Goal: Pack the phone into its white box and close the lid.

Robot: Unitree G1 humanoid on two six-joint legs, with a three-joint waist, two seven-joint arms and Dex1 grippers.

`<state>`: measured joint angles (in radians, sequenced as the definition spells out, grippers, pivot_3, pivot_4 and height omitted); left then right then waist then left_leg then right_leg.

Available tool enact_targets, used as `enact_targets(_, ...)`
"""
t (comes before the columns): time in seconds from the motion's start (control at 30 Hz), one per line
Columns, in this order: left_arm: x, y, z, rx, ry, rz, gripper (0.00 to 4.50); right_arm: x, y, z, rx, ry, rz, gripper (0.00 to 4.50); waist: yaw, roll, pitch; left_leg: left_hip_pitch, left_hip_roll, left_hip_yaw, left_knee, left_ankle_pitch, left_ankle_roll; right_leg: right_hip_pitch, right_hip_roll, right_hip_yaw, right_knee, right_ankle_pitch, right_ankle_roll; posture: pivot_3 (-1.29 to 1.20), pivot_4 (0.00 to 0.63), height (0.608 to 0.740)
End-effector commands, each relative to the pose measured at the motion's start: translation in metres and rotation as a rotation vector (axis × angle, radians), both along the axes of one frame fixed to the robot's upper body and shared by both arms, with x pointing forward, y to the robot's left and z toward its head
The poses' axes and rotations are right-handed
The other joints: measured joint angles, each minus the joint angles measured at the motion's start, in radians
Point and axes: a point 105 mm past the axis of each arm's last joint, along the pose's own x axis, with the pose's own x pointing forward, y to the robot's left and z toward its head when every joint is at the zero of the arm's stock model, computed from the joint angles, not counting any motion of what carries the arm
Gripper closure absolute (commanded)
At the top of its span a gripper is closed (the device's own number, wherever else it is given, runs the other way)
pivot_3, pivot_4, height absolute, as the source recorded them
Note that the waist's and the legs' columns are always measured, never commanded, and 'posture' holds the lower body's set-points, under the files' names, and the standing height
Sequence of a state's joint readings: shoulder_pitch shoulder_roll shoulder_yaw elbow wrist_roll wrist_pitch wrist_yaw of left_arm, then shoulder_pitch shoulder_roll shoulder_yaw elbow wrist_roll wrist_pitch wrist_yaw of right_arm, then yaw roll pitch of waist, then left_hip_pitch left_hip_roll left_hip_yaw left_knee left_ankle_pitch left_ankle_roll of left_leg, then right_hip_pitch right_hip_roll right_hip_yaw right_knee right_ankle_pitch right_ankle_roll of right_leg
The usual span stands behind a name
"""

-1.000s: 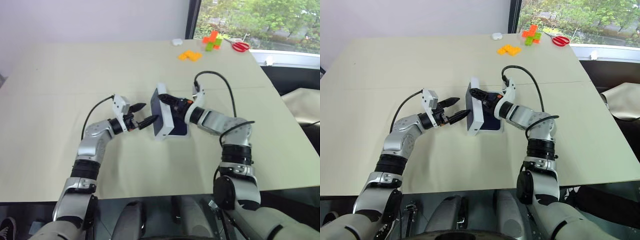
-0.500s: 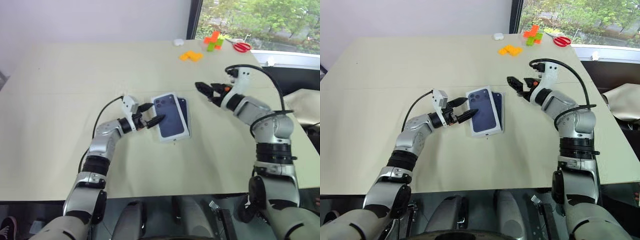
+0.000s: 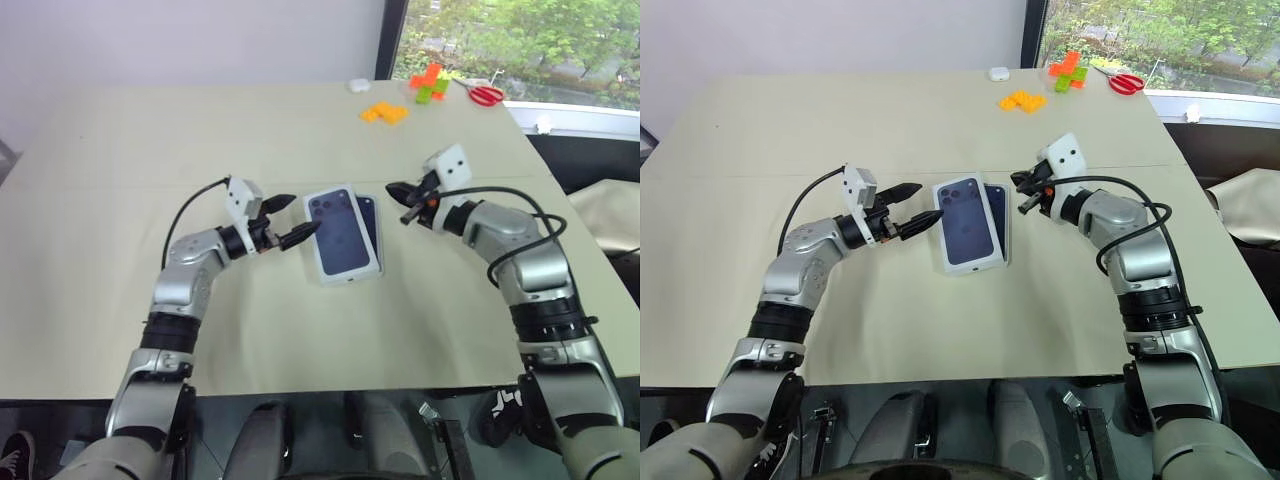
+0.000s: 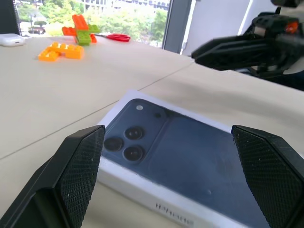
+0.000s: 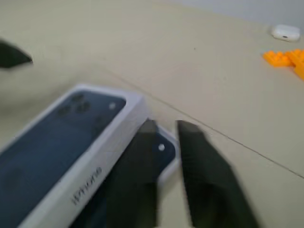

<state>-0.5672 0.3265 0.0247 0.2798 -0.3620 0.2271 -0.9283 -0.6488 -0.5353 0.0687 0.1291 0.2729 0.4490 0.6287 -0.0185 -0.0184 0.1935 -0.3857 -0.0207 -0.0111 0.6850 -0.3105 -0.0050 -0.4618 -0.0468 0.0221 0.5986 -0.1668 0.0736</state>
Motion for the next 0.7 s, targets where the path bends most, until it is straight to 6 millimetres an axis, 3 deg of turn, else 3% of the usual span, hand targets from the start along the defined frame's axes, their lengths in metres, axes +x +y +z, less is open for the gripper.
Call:
enact_targets(0.03,-0.012,0.019,0.002,0.034,-0.009,0.020,0.00,-0.007,0.010,0.006,-0.169,-0.137,0.076,4.48,-0.001,0.000,0.000,0.001,0.000,0.000,0.000,0.000,0.000,0.000,0.000,0.000,0.000,0.000,0.000,0.00,0.150,0.740)
enact_targets(0.2,-0.015,0.040,-0.024,0.114,0.053,0.098,0.00,-0.010,0.016,-0.002,-0.250,-0.180,0.107,4.48,0.003,0.000,0.000,0.003,0.000,0.000,0.000,0.000,-0.001,0.002,0.000,0.000,0.001,0.000,0.000,0.00,0.150,0.740)
enact_targets(0.33,-0.013,0.030,-0.033,0.112,0.085,0.110,0.00,-0.008,0.016,-0.005,-0.283,-0.197,0.099,4.48,0.008,0.000,0.000,0.007,0.000,0.000,0.000,0.001,-0.001,0.008,0.000,0.000,0.000,0.000,0.000,0.00,0.150,0.740)
enact_targets(0.43,-0.008,0.023,-0.038,0.100,0.107,0.133,0.82,-0.008,0.014,-0.011,-0.317,-0.198,0.097,4.50,0.006,0.000,0.000,0.012,0.000,0.000,0.000,0.000,0.000,0.014,0.000,0.000,-0.003,0.000,0.000,0.00,0.150,0.740)
enact_targets(0.67,-0.006,0.004,-0.055,0.166,0.146,0.141,4.26,-0.009,0.010,-0.021,-0.403,-0.208,0.098,4.50,0.004,0.000,0.000,0.013,0.000,0.000,0.000,0.000,0.000,0.014,0.000,0.000,-0.002,0.000,0.000,0.00,0.150,0.740)
enact_targets(0.7,-0.007,0.000,-0.055,0.168,0.143,0.130,4.39,-0.009,0.008,-0.023,-0.416,-0.210,0.094,4.50,0.004,0.000,0.000,0.013,0.000,0.000,0.000,0.000,0.000,0.014,0.000,0.000,-0.002,0.000,0.000,0.00,0.150,0.740)
